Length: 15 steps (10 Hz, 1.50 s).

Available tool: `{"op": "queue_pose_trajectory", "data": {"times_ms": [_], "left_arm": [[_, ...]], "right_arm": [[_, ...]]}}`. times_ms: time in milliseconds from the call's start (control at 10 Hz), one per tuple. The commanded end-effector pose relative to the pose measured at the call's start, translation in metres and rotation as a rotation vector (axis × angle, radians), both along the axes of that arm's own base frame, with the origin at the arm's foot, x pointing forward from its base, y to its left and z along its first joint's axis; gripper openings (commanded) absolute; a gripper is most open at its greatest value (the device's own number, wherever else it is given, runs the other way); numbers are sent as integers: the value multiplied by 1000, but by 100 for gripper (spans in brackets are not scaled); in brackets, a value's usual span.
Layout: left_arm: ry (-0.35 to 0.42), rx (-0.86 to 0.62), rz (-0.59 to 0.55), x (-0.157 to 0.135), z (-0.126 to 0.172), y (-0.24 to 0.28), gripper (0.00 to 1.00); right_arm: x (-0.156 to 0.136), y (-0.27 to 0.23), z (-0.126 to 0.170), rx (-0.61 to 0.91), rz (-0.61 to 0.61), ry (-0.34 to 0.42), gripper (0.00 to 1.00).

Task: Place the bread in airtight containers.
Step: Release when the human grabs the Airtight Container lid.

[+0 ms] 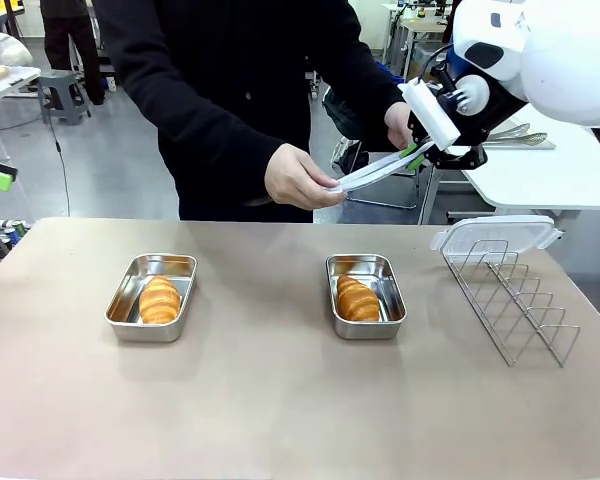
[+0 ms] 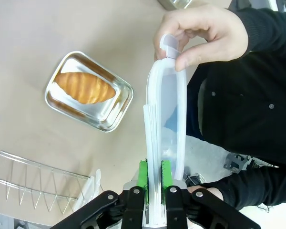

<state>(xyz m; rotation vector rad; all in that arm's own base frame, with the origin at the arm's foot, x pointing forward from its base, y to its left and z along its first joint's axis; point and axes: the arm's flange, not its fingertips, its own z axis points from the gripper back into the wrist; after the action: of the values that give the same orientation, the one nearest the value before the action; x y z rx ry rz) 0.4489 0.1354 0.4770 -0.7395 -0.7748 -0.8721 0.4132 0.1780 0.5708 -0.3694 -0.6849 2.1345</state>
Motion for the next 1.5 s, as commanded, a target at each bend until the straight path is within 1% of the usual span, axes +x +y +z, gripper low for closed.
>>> {"op": "queue_pose_trajectory", "data": {"times_ms": [0,100,200,300,400,500,600,700,800,1000,1100,1200,1300,1400], "left_arm": [[-12,-6,-11,-1,2,-1,100],[-12,-6,-11,-1,2,-1,100],[-12,-6,-11,-1,2,-1,100],[-12,-6,-11,-1,2,-1,100],[-12,-6,-11,-1,2,-1,100],[-12,-6,-11,-1,2,-1,100],[-12,-6,-11,-1,2,-1,100],[-12,-6,-11,-1,2,-1,100],[-12,-6,-11,-1,2,-1,100],[-12,-6,-11,-1,2,-1,100],[-12,-6,-11,-1,2,-1,100],[-12,-6,-11,-1,2,-1,100],[-12,-6,-11,-1,2,-1,100],[-12,-6,-11,-1,2,-1,100]], "right_arm": [[0,0,0,0,-1,0,72],[-2,-4,0,13,-47,21,70],[-6,-11,9,15,-83,28,100],[-8,-25,23,49,-146,47,100],[-7,-50,35,144,-221,100,100],[-7,-83,45,292,-290,185,94],[-9,-107,46,410,-346,270,100],[-11,-139,44,527,-453,368,100],[-14,-181,37,653,-544,448,100],[-31,-245,13,822,-692,500,100],[-41,-278,-9,885,-765,535,100],[-52,-298,-27,923,-806,564,100],[-63,-309,-38,948,-822,579,100],[-72,-314,-43,968,-816,577,100]]}}
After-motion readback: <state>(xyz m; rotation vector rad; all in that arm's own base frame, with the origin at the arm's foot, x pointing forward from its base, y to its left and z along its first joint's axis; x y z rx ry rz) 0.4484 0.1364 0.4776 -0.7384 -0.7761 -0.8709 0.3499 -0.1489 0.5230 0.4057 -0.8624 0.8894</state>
